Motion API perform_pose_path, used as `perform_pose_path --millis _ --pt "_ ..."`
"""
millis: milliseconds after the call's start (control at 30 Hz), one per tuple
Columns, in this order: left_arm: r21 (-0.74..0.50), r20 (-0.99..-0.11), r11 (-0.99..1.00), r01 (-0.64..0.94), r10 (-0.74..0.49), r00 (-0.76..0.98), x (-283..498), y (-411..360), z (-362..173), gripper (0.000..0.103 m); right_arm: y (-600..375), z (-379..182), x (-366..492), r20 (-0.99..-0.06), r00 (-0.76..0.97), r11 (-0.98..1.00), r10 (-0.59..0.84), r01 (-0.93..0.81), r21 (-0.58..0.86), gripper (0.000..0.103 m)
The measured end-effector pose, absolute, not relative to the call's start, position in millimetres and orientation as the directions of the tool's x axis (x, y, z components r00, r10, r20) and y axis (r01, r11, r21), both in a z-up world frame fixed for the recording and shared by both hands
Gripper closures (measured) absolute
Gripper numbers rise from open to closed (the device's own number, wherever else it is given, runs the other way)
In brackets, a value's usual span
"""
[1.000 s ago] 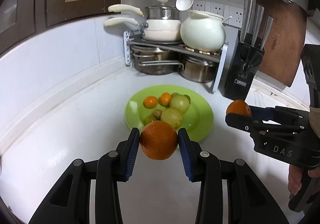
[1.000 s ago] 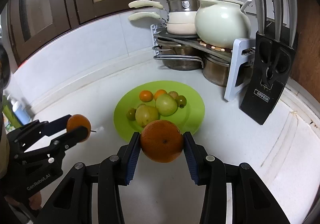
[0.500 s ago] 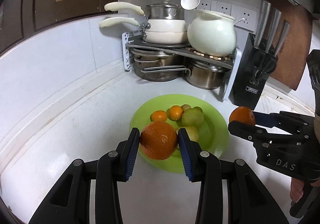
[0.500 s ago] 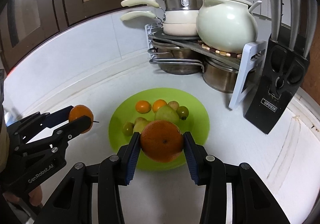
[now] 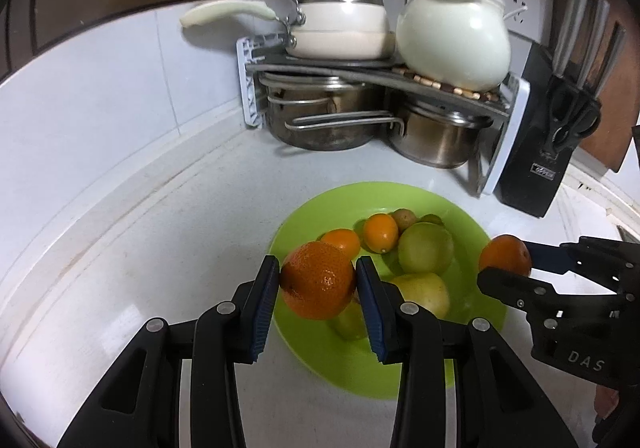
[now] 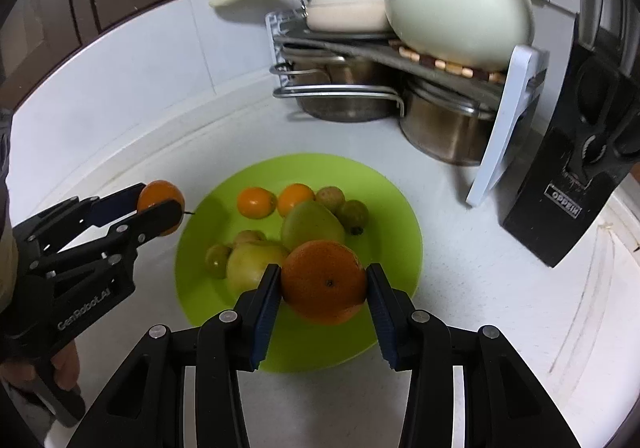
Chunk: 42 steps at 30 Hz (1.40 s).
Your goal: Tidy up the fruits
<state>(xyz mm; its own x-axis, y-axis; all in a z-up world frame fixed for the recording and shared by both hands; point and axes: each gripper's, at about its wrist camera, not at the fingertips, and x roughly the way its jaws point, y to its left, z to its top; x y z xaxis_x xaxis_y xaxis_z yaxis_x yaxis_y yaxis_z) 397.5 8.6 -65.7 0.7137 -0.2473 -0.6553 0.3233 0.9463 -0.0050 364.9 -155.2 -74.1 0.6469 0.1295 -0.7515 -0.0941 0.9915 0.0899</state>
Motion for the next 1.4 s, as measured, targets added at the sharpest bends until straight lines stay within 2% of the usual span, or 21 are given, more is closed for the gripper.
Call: perform_pose_path --millis 500,667,800,967,1100,1300,1400 --pt "-0.006 -0.680 0.945 0.327 -0.243 0.691 425 -4 -84 0.063 -164 -94 387 -0.781 0.610 0.991 0.135 -0.066 0.120 0.059" --pt "0.001 -0.669 0.946 0.324 -0.240 0.704 421 -3 -77 0.060 -166 -91 385 -0.776 0.620 0.993 0.113 -0.049 0.105 0.058" --pt "-0.012 -0.668 0.950 0.312 -0.240 0.705 408 3 -72 0.053 -166 -82 376 -0.755 0.648 0.994 0.104 -0.050 0.094 0.049" --pt "-0.002 -0.663 0.959 0.282 -0.212 0.718 385 12 -60 0.050 -166 -72 363 -0.737 0.668 0.994 0.101 -0.045 0.095 0.048" --pt "0.007 -0.650 0.965 0.261 -0.194 0.735 364 19 -47 0.046 -163 -61 344 -0.712 0.696 0.995 0.092 -0.040 0.090 0.044" --pt "0.031 -0.611 0.968 0.249 -0.178 0.771 327 30 -26 0.039 -156 -41 311 -0.663 0.745 0.996 0.079 -0.028 0.088 0.037" --pt "0.034 -0.586 0.967 0.252 -0.185 0.789 308 35 -15 0.032 -153 -31 292 -0.632 0.772 0.997 0.063 -0.015 0.082 0.033"
